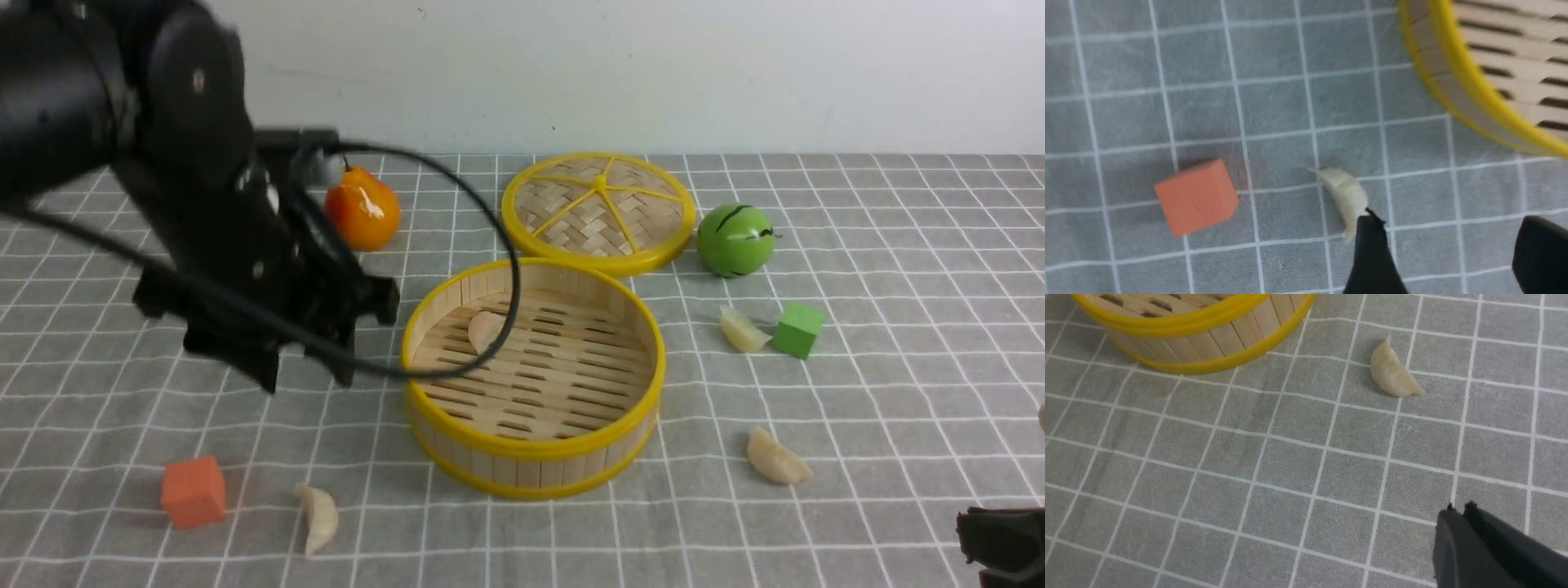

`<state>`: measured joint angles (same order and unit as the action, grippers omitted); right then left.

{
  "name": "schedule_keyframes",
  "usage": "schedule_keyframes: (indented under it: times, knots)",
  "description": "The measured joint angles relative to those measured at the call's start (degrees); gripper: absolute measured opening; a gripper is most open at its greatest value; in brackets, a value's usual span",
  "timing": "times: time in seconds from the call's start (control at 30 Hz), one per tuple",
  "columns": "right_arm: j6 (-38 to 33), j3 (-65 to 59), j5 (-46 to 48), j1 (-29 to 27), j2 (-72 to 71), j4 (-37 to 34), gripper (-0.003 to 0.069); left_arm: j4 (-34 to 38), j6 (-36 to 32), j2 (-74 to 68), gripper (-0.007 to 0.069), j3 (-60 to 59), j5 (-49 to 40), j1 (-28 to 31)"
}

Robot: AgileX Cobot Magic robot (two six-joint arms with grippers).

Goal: Put the dumplings into the steamer on the table with the grey tablecloth.
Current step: 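Reach for and grasp a dumpling on the table with the left gripper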

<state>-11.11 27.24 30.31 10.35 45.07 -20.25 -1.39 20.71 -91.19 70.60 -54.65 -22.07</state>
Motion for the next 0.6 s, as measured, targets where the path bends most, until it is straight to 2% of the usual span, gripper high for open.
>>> schedule_keyframes:
  times: [0.17, 0.3, 0.47, 0.6]
  knots:
    - [0.0, 0.0, 0.0, 0.0, 0.0, -0.3, 0.0022, 0.0, 5.6, -1.8, 0.0421, -14.2, 15.9, 0.0]
    - [0.0, 0.0, 0.0, 0.0, 0.0, -0.3, 0.0022, 0.0, 6.4, -6.8, 0.0377, -15.3, 20.7, 0.0]
    - [0.0, 0.0, 0.0, 0.0, 0.0, -0.3, 0.0029, -0.4, 5.9, -9.6, 0.0179, -13.9, 18.6, 0.0]
    - [0.0, 0.0, 0.0, 0.0, 0.0, -0.3, 0.0031, 0.9, 2.4, -7.7, 0.0188, -9.2, 12.9, -0.5]
